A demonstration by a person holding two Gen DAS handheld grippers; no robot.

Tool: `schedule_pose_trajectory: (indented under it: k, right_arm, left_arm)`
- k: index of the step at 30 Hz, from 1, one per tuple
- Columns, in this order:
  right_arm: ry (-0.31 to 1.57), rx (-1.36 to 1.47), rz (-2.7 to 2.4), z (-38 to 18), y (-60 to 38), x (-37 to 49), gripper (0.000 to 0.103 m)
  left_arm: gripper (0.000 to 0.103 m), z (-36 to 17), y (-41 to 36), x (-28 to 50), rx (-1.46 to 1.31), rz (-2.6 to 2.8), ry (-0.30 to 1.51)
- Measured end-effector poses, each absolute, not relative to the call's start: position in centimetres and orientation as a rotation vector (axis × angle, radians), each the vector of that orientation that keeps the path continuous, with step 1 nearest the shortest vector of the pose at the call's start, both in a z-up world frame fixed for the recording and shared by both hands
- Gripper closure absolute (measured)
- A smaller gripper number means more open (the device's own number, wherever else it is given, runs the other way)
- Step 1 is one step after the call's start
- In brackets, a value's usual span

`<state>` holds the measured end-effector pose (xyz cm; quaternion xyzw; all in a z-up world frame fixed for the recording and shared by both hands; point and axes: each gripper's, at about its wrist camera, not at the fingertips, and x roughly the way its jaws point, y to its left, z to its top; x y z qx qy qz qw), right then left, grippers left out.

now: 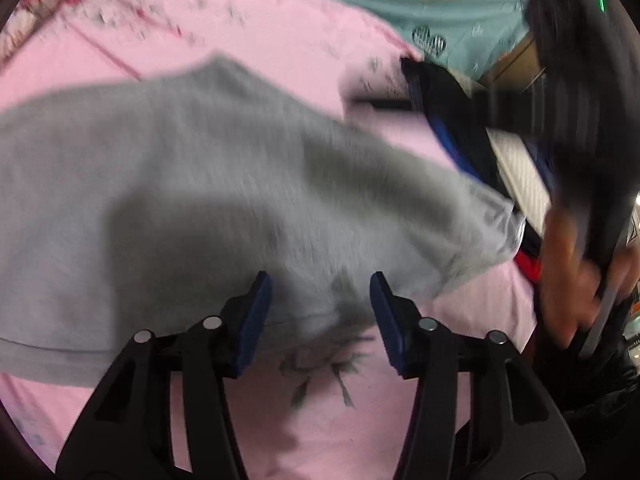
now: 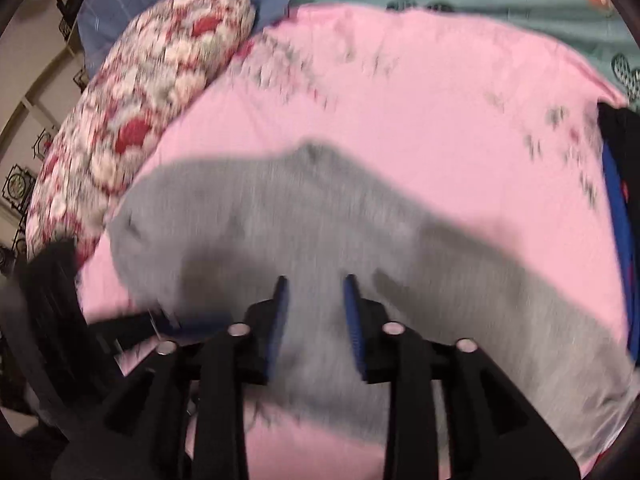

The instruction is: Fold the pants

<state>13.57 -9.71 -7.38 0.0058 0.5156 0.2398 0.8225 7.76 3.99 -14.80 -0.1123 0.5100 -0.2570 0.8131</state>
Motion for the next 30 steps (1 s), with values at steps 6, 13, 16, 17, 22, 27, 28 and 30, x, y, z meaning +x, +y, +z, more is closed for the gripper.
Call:
schedule_pose_trajectory:
  k: [6, 13, 16, 17, 22, 27, 28, 30]
  right_arm:
    - [0.930, -0.196, 0.529, -7.6, -3.6, 19.7, 0.067]
    - [1.072, -0.335, 0.574, -12.6, -0.8, 22.8, 0.068]
    - [1.117, -0.303, 0.613, -14.1, -0.4, 23.4, 0.096]
    - [1.085, -0.305, 0.595, -13.7, -0.4, 23.4, 0.097]
    - [1.085, -0.297, 0.590, -12.4, 0.1, 26.0, 0.098]
    - [1.066, -0.342, 0.642, -14.7, 0.1, 26.2, 0.090]
    - [1.084, -0.320, 0.649, -14.5, -0.3, 26.4, 0.085]
    - [1.137, -0.277, 0.607, -13.9, -1.4, 26.7, 0.069]
  left_arm:
    - [0.051, -14.7, 3.1, 5.6, -0.116, -0.559, 0.972]
    - [0.050, -15.0, 5.0, 6.8, -0.234, -0.654, 1.006]
    - [0.050, -15.1, 5.4, 6.8, -0.255, -0.672, 1.001]
    - [0.050, -15.1, 5.5, 6.7, -0.254, -0.675, 0.998]
    - [0.050, -15.0, 4.6, 6.3, -0.231, -0.666, 0.998]
    - [0.050, -15.2, 4.6, 6.6, -0.245, -0.662, 1.013]
    - [0.050, -15.2, 4.6, 6.6, -0.246, -0.660, 1.018]
    - [0.050, -15.0, 4.9, 7.0, -0.247, -0.661, 1.034]
